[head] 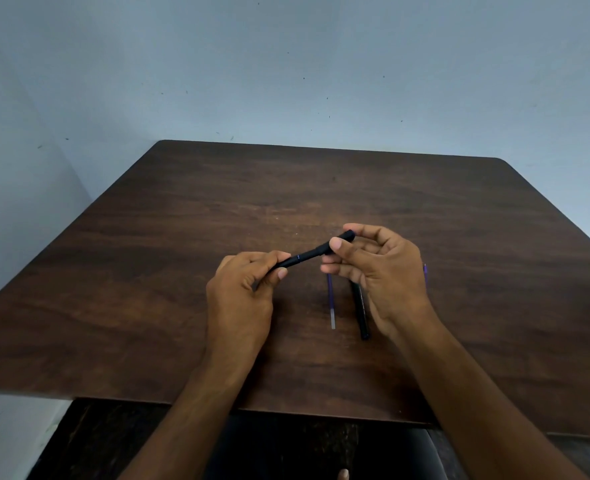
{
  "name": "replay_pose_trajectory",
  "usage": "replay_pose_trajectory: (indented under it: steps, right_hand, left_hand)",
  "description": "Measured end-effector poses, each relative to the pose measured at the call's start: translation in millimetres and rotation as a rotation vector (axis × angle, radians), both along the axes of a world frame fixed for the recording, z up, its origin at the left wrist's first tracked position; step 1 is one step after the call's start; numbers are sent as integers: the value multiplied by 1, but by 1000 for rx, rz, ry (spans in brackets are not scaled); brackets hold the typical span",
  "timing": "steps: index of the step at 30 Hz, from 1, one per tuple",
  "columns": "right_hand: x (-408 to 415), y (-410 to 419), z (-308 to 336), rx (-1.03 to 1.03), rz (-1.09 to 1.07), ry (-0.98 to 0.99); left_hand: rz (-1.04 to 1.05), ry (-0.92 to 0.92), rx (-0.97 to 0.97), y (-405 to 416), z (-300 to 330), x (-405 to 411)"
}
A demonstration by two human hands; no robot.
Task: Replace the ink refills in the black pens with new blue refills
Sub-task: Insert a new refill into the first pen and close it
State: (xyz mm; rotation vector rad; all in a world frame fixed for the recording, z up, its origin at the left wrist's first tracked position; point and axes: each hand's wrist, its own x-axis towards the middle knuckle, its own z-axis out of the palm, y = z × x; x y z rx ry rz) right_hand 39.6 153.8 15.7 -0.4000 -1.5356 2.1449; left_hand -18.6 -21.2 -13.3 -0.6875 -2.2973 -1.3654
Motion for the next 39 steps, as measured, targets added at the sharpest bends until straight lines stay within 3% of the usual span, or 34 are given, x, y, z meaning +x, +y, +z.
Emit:
replay_pose_trajectory:
  steps: [22, 31, 39]
  right_hand:
    - [6, -17, -4, 390, -230, -27]
    - [4, -20, -4, 401, -258, -28]
    - [-6, -19, 6, 214, -169, -51]
  left_hand:
    - [-15, -45, 50, -1, 3, 5]
    - [-19, -64, 73, 1, 4, 5]
    - [49, -68, 51, -1, 10, 12]
